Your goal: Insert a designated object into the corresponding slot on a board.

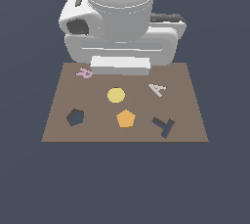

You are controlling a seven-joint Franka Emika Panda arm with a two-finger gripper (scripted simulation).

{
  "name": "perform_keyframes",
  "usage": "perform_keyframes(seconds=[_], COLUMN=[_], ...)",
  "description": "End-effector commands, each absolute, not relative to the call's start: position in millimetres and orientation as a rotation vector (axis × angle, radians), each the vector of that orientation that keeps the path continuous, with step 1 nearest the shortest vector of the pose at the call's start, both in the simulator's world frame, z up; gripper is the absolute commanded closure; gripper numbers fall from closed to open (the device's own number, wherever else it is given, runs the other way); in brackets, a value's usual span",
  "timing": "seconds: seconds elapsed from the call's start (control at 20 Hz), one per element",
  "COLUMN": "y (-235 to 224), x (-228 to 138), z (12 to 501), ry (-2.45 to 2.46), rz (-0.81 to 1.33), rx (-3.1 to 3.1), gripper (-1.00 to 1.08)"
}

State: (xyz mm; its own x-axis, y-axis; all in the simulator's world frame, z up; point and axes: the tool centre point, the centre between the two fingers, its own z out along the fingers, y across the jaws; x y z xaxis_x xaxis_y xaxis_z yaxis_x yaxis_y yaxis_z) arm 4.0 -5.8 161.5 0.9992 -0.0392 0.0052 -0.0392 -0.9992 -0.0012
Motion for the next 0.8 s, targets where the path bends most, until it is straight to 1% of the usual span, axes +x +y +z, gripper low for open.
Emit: perform_keyframes(seconds=[0.0,0.4,0.75], y=[-5.8,-3.9,0.5], x=[4.0,5.5,9.6], z=[161.6,158.5,150.9], ry=[0.062,0.126,0.291], rz=[-0.008,-0.008,-0.008], rx=[-3.140,-3.138,-3.127], gripper=[-0.92,-0.92,-0.92])
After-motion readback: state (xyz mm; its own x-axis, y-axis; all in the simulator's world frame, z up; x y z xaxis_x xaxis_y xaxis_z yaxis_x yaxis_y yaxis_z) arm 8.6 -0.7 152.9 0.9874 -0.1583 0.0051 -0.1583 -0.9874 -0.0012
